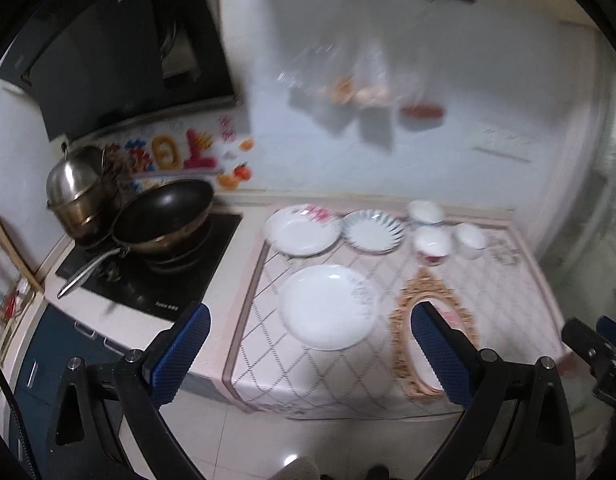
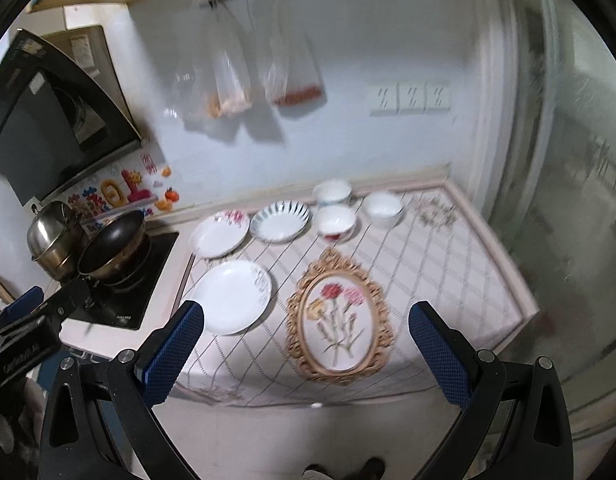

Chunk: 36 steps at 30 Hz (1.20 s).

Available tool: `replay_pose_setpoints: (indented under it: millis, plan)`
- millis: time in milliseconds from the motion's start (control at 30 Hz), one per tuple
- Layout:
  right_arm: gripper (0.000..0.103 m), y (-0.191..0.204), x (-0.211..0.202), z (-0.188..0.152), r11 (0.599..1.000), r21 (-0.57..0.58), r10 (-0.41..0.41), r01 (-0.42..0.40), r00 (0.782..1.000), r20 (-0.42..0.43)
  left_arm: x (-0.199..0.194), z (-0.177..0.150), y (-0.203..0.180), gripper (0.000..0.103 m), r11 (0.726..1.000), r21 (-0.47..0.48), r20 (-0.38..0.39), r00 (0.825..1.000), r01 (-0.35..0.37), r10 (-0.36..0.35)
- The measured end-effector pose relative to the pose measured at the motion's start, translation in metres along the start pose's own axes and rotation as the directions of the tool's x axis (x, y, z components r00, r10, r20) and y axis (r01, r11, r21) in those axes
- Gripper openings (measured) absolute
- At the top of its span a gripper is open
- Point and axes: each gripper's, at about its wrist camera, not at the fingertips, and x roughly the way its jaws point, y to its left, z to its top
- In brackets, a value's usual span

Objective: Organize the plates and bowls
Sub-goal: 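Lower both tools and grip the rim of the large white plate, then lift the white plate with both tools and carry it toward the pink-flower plate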

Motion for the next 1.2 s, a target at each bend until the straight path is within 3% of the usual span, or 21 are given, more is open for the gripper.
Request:
replay_pose_setpoints:
  millis: [133,267,400,500,567,667,800,900,1000,1200]
  plan:
    - [0.103,0.004,0.075,0.008,0.999,-0.008,0.043,-0.044,0.994,-0.096,0.069,0.003,0.017,0.103,0.999,-0.027,-0.085,0.996,-0.041,0.039]
    - [0.103,0.003,0.167,0.011,0.987,0.027,0.159,-0.156,0.965,-0.208,0.137,0.001,0.029,0.099,0.997,-0.055,-0.185,0.982,-0.056,0.045]
    - [0.098,0.011,0.272,0.012,0.961,0.054,0.273,-0.271,0.901,-0.337,0.209,-0.005,0.04,0.089,0.994,-0.09,-0.302,0.953,-0.065,0.035]
    - [0.085,0.02,0.343,0.007,0.943,0.089,0.325,-0.32,0.837,-0.441,0.26,-0.013,0.05,0.084,0.989,-0.135,-0.385,0.923,-0.061,0.005]
    - [0.077,0.024,0.388,0.004,0.936,0.115,0.346,-0.334,0.8,-0.491,0.292,-0.021,0.056,0.075,0.986,-0.158,-0.443,0.896,-0.051,-0.025]
    - [0.066,0.027,0.433,0.0,0.923,0.164,0.381,-0.349,0.76,-0.527,0.331,-0.034,0.06,0.064,0.983,-0.175,-0.521,0.852,-0.05,-0.049]
    - [0.046,0.029,0.477,-0.001,0.9,0.225,0.434,-0.373,0.72,-0.542,0.364,-0.045,0.066,0.048,0.979,-0.202,-0.568,0.818,-0.03,-0.092]
    - [0.025,0.037,0.503,-0.002,0.892,0.258,0.452,-0.372,0.687,-0.569,0.373,-0.049,0.07,0.035,0.971,-0.237,-0.574,0.808,-0.004,-0.137]
    - [0.015,0.042,0.519,-0.007,0.894,0.257,0.447,-0.368,0.675,-0.587,0.374,-0.05,0.074,0.03,0.97,-0.242,-0.566,0.814,-0.013,-0.13]
    - [0.013,0.046,0.518,-0.009,0.894,0.234,0.444,-0.383,0.68,-0.583,0.371,-0.049,0.075,0.026,0.967,-0.253,-0.553,0.824,-0.02,-0.128]
